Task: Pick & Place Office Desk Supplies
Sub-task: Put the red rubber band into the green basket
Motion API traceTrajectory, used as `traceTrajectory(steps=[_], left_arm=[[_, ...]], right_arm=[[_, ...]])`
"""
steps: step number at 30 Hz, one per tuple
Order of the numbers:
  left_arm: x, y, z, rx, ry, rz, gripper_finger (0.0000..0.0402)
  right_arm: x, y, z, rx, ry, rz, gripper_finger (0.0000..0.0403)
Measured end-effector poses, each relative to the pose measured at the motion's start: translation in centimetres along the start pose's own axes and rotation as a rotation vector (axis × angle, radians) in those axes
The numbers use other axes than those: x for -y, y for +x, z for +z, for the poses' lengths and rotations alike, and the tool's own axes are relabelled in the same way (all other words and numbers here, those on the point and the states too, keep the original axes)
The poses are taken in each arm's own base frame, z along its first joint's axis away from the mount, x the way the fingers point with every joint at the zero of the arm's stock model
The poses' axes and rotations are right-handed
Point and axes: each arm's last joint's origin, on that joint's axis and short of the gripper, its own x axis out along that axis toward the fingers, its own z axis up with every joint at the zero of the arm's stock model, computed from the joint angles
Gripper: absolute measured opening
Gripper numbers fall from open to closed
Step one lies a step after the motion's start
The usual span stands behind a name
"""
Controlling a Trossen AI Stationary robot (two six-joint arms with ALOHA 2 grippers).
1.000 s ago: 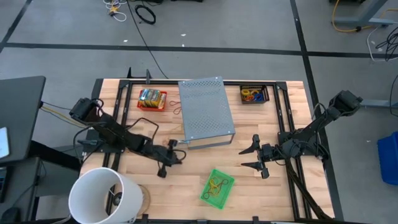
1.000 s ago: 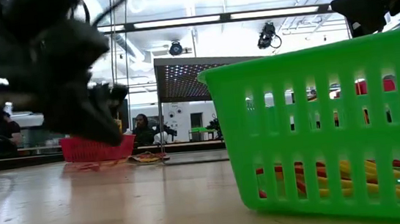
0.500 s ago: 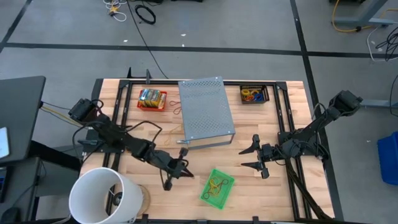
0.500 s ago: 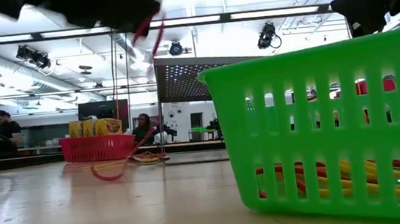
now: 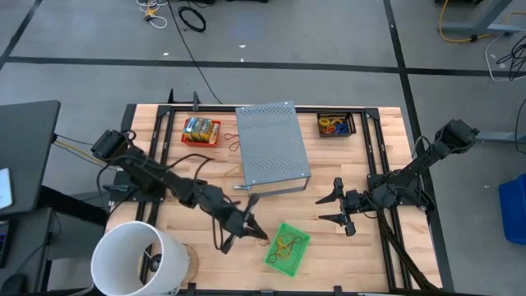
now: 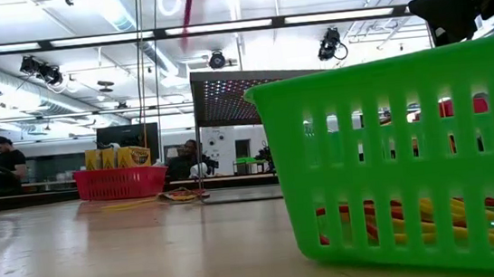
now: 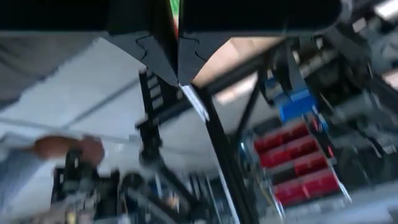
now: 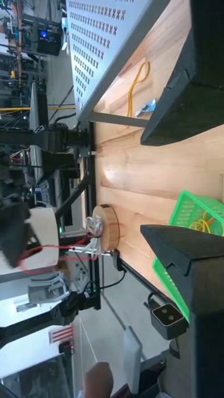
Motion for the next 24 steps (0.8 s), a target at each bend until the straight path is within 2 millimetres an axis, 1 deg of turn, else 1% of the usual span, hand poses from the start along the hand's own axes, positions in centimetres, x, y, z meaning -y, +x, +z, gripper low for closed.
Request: traceTrajectory(steps=[4,9,13,18,24], left_arm=[[-1.1,-0.1,0.5,0.101,0.001,-0.002,0.0],[-1.8,0.4,-0.1,0.154,-0.018,-0.023,0.0],[-1.5,1.5,-1.5,0.213,-0.058,-0.059,0.0],[-1.1,3.2,-4.6,0.206,-0.122,-0.1,0.0],[-0.7,6.3,-6.9,0.202,-0.182,-0.175,0.0]], right_arm=[[0.0,0.0,0.0,0.0,-0.001,0.0,0.0226],[0.0,0.0,0.0,-0.001,-0.002,0.0,0.0226],[0.0,0.0,0.0,-0.001,-0.011,0.0,0.0226],[0.0,0.0,0.0,0.0,-0.018,-0.005,0.0226],[0.0,0.0,0.0,0.001,-0.018,-0.007,0.0226]])
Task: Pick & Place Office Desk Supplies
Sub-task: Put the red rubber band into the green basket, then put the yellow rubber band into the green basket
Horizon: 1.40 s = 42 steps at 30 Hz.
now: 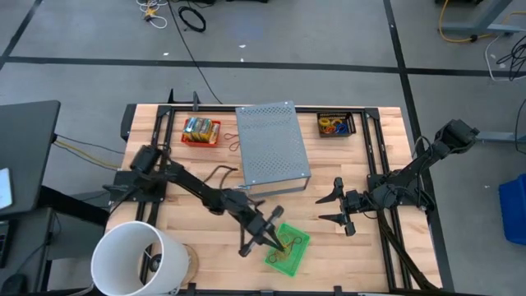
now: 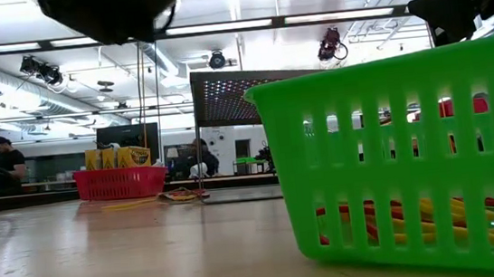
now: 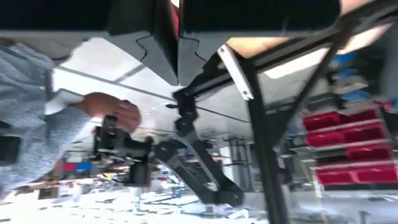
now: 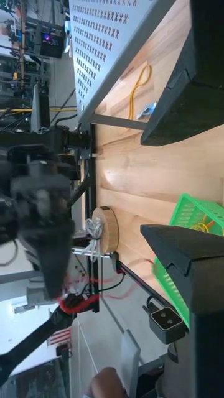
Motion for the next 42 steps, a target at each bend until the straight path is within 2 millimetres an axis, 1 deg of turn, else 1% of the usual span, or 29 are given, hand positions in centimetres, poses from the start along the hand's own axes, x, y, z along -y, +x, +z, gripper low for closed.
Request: traceTrajectory(steps=[4,7,11,13,16,19,23,28,31,34,37,42], left_arm=[[-0.5,1.4,-1.8,-0.022,-0.032,-0.034,0.0],[-1.0,1.7,-2.7,-0.062,-0.049,-0.037,0.0],[-1.8,1.2,-4.1,-0.191,-0.096,-0.031,0.0],[-2.1,0.8,-4.8,-0.255,-0.129,-0.055,0.0004],[-2.4,0.2,-5.7,-0.341,-0.169,-0.095,0.0015],[-2.5,-0.1,-6.3,-0.398,-0.182,-0.098,0.0033],[-2.5,-0.1,-6.3,-0.394,-0.148,-0.102,0.0073],[-2.5,0.0,-5.9,-0.388,-0.131,-0.108,0.0148],[-2.4,-0.2,-5.5,-0.41,-0.153,-0.12,0.0194],[-2.2,-0.6,-5.1,-0.471,-0.176,-0.12,0.0228],[-1.8,-1.0,-4.7,-0.571,-0.173,-0.098,0.0241],[-0.5,-1.9,-3.4,-0.728,-0.171,-0.056,0.0237]], right_arm=[[0.0,0.0,0.0,0.0,0.001,0.0,0.0226],[0.0,0.0,0.0,0.0,0.001,-0.001,0.0226],[0.0,0.0,0.0,0.0,0.001,-0.001,0.0226],[0.0,0.0,0.0,0.0,0.0,-0.001,0.0226],[0.0,0.0,0.0,0.001,-0.003,-0.003,0.0226],[0.0,0.0,0.0,0.001,-0.004,-0.003,0.0226],[0.0,0.0,0.0,0.001,-0.004,-0.002,0.0226],[0.0,0.0,0.0,0.001,-0.004,-0.002,0.0226],[0.0,0.0,0.0,0.0,-0.004,-0.002,0.0226],[0.0,0.0,0.0,-0.002,-0.002,-0.002,0.0226],[0.0,0.0,-0.1,-0.008,-0.005,-0.002,0.0226],[0.0,0.0,-0.1,-0.009,-0.004,-0.002,0.0226]])
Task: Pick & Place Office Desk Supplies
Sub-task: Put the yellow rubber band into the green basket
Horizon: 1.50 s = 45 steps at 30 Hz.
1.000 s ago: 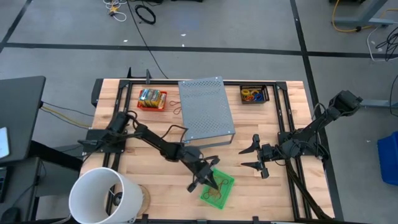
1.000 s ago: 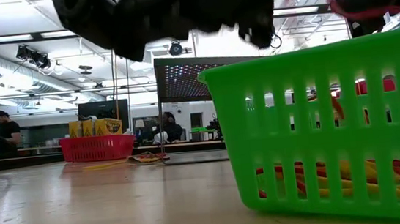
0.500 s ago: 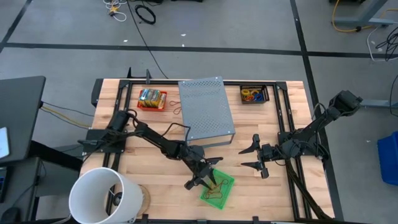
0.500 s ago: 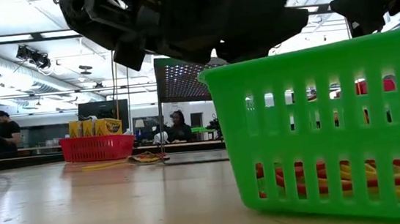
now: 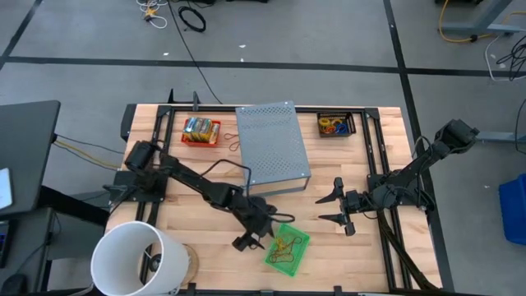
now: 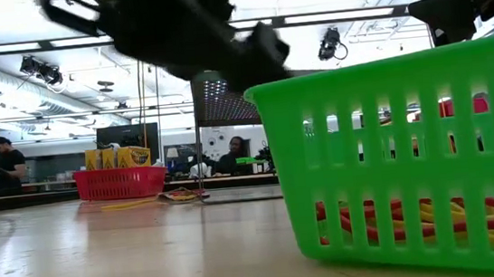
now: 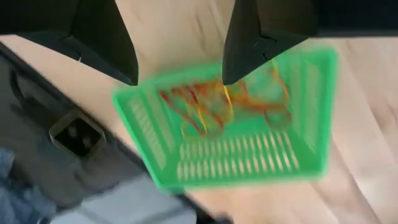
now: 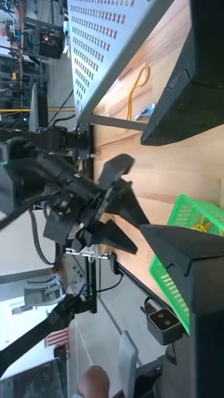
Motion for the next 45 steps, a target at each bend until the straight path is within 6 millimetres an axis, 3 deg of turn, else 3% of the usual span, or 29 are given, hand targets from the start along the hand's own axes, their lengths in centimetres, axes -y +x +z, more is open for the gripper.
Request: traceTrajectory(steps=[6,13,21,28,33,45], left_arm=[[1.2,-0.7,-1.2,-0.194,-0.106,-0.013,0.0234],[1.8,-0.8,-4.3,-0.305,-0.213,0.053,0.0234],[2.2,-1.0,-6.7,-0.094,-0.274,0.119,0.0234],[2.8,-3.2,-9.5,0.101,-0.336,0.295,0.0233],[3.5,-5.2,-11.6,0.095,-0.401,0.447,0.0233],[5.1,-8.2,-14.7,0.095,-0.49,0.78,0.0233]], right_arm=[[0.0,0.0,0.0,-0.004,-0.001,0.0,0.0226],[0.0,0.0,-0.1,-0.006,-0.001,0.0,0.0226],[0.0,0.0,-0.2,-0.019,0.008,0.0,0.0226],[0.0,0.0,-0.3,-0.029,0.013,-0.002,0.0226],[0.0,0.0,-0.3,-0.029,0.012,-0.002,0.0226],[0.0,0.0,-0.3,-0.03,0.011,-0.003,0.0226]])
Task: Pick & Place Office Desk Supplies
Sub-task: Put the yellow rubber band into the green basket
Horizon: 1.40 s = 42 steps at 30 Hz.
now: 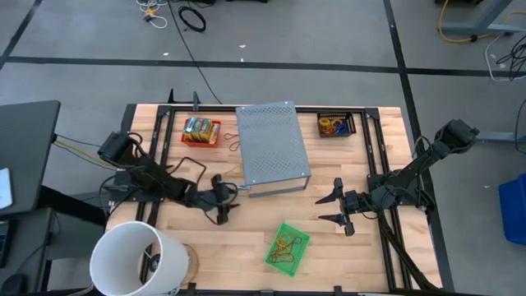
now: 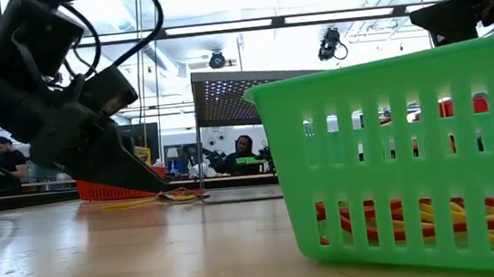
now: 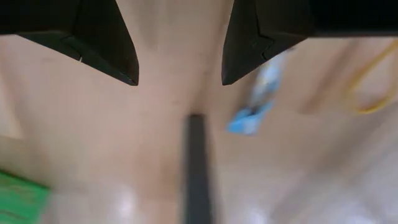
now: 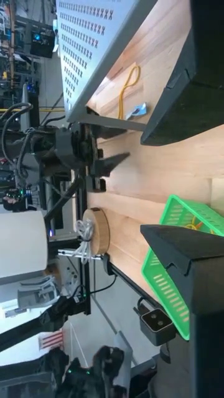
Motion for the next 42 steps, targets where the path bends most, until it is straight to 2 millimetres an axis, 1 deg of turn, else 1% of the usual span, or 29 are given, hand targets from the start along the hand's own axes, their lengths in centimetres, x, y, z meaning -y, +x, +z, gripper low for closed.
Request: traceTrajectory(steps=[6,13,22,26,28,30,32,35,36,38,42], left_arm=[[-1.6,-0.5,-0.4,-0.003,-0.004,0.15,0.0233],[-3.4,0.0,-0.2,0.001,-0.006,0.327,0.0233],[-6.7,1.3,-0.1,-0.116,-0.098,0.302,0.0233],[-7.7,1.5,0.0,-0.138,-0.119,0.3,0.023],[-8.0,1.6,0.0,-0.148,-0.125,0.302,0.0215],[-8.3,1.6,-0.1,-0.161,-0.128,0.298,0.0185],[-8.3,1.7,-0.1,-0.17,-0.12,0.286,0.0138],[-8.0,1.6,-0.2,-0.179,-0.091,0.269,0.0045],[-7.9,1.6,-0.2,-0.18,-0.077,0.262,0.0023],[-7.7,1.5,-0.3,-0.178,-0.069,0.256,0.0008],[-6.7,1.4,-0.2,-0.152,-0.055,0.224,0.0004]], right_arm=[[0.0,0.0,0.0,0.002,0.001,0.001,0.0226],[0.0,0.0,0.0,0.002,0.002,0.001,0.0226],[0.0,0.0,0.0,0.0,0.016,0.0,0.0226],[0.0,0.0,0.0,0.0,0.017,0.0,0.0226],[0.0,0.0,0.0,0.0,0.017,0.0,0.0226],[0.0,0.0,0.0,0.0,0.017,0.0,0.0226],[0.0,0.0,0.0,0.0,0.018,0.0,0.0226],[0.0,0.0,0.0,0.0,0.02,0.0,0.0226],[0.0,0.0,0.0,0.0,0.02,0.0,0.0226],[0.0,0.0,0.0,0.0,0.02,0.0,0.0226],[0.0,0.0,0.0,0.0,0.02,0.0,0.0226]])
